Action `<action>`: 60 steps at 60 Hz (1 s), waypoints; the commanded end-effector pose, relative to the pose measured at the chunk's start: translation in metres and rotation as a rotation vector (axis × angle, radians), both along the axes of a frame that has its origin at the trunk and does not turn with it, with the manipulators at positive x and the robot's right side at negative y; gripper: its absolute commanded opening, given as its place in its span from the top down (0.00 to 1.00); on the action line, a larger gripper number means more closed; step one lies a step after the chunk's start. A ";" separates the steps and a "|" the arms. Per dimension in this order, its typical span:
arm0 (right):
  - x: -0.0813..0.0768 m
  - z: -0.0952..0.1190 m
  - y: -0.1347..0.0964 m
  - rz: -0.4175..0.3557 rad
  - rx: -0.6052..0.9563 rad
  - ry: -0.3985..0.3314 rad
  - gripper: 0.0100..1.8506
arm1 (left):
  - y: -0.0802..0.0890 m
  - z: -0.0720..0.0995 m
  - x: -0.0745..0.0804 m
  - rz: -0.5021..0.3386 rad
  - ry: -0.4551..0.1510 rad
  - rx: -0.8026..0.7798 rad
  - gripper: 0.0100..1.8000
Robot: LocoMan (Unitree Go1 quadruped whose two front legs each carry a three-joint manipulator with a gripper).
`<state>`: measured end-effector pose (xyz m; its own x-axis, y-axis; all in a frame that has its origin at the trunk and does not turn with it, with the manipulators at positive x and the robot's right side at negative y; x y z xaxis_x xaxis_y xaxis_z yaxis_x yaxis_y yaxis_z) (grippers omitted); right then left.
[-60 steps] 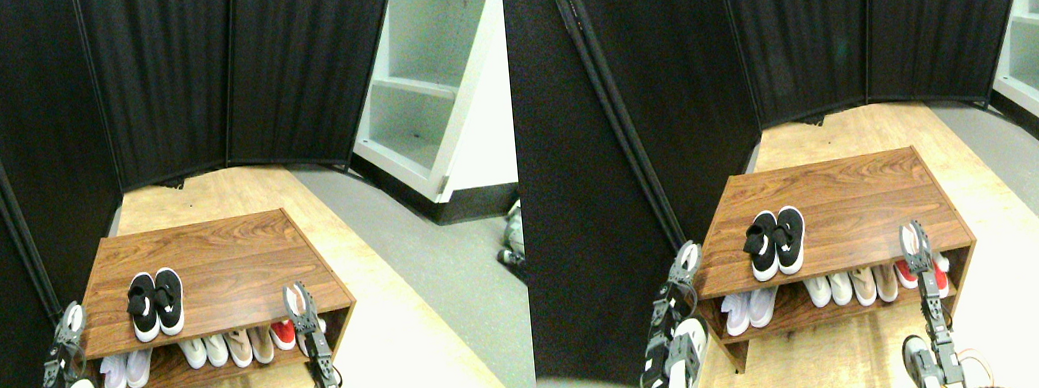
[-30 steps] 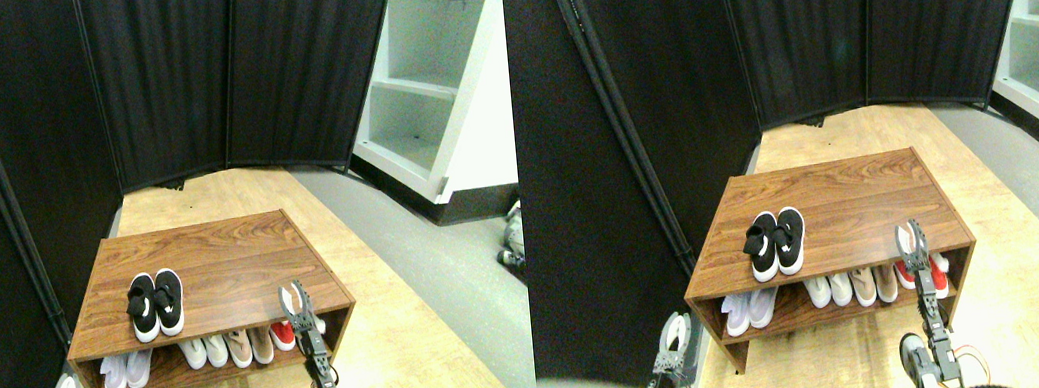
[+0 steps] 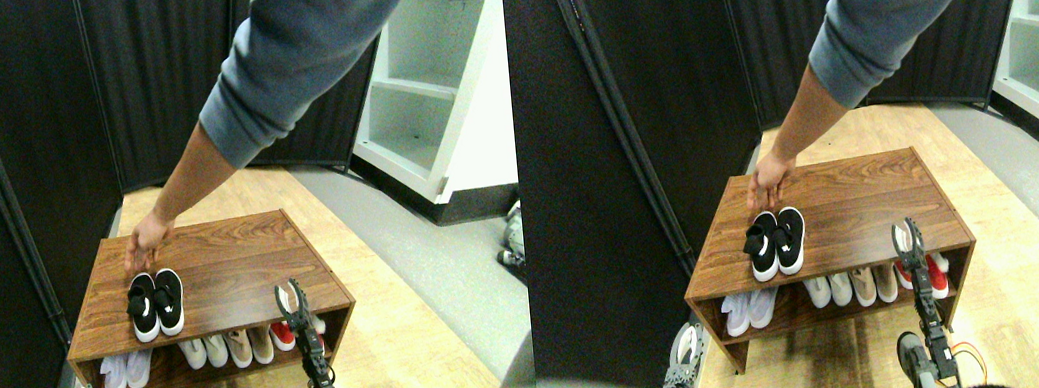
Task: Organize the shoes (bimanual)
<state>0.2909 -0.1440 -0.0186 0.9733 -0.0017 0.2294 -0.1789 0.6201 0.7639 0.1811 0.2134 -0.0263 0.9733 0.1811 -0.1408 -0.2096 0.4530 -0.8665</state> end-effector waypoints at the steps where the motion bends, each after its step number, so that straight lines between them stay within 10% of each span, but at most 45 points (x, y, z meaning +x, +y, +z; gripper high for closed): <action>1: 0.001 0.007 0.002 -0.002 0.010 -0.038 0.90 | -0.002 0.008 0.003 -0.007 -0.035 0.012 1.00; 54: -0.003 0.009 0.001 0.014 0.010 -0.045 0.90 | -0.020 0.017 -0.009 0.058 -0.058 -0.250 1.00; 60: -0.004 0.009 0.002 0.016 0.022 -0.040 0.90 | -0.029 0.015 -0.006 0.035 -0.013 -0.264 0.65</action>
